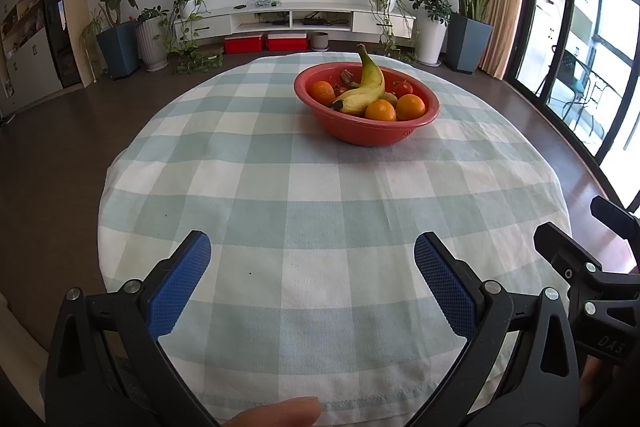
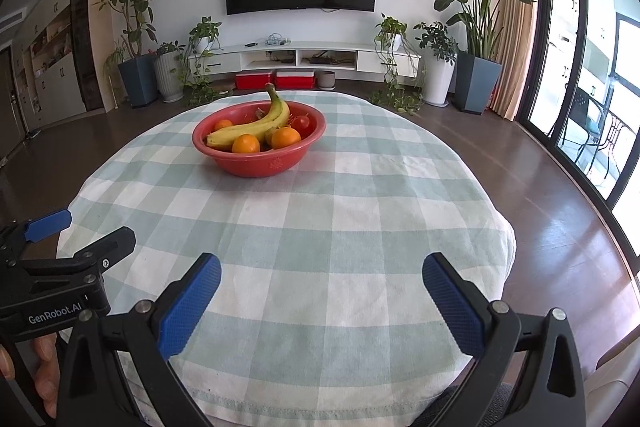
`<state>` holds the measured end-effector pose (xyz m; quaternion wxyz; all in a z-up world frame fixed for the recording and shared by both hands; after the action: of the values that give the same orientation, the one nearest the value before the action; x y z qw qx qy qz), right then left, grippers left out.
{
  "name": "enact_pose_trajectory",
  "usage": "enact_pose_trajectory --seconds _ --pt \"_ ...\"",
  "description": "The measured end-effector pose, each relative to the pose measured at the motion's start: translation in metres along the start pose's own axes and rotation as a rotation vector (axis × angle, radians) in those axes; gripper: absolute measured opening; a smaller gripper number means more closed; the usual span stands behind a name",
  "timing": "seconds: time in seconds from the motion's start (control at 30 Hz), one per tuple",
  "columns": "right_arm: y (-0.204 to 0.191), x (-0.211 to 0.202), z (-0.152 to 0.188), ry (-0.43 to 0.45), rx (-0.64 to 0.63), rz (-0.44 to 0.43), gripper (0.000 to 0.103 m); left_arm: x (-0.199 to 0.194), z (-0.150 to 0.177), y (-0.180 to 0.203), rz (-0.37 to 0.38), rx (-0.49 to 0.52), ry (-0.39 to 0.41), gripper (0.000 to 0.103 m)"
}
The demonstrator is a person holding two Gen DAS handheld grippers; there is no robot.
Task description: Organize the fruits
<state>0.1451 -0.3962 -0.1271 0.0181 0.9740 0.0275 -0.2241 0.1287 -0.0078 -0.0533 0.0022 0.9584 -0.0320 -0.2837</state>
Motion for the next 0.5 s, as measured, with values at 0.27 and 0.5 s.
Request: enact_pose_trajectory --seconds 0.27,0.5 --pt "0.0001 0.0000 0.0012 -0.002 0.000 -0.001 0.103 0.0009 0.0019 0.0008 0.005 0.002 -0.004 0.103" --pt "0.0010 -0.0005 0.0017 -0.004 0.001 0.000 0.103 0.0020 0.0032 0.0016 0.011 0.001 -0.008 0.103"
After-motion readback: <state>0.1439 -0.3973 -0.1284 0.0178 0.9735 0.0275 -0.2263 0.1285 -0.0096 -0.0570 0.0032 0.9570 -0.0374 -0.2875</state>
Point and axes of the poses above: each gripper's, at about its wrist camera, not at the fingertips, and x roughly the way its jaws point, y to its right, z to its underside, the point moved 7 cm from there along x, roughly the way its jaws point, and after that the axes turned 11 degrees about y, right-handed, at the moved point
